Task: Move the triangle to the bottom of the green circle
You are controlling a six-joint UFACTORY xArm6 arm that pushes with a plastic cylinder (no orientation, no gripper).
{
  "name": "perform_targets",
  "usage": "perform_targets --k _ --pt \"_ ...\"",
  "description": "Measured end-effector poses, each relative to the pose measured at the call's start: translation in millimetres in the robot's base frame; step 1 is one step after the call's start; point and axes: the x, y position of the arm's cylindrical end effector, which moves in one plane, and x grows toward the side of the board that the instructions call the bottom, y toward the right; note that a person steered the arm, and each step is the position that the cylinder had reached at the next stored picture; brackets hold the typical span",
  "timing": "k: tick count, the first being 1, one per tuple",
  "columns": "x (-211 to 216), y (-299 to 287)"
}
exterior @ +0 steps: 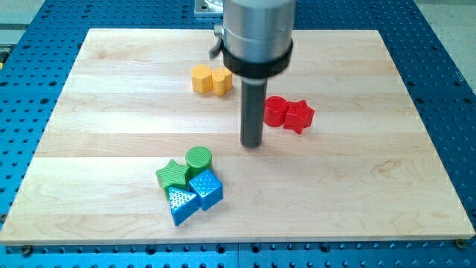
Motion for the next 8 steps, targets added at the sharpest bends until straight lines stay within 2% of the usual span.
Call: perform_targets --k 3,4,5,7,8 --pt "118 -55" --pt "117 -98" --pt "116 -171" --pt "90 -211" --pt "84 -194"
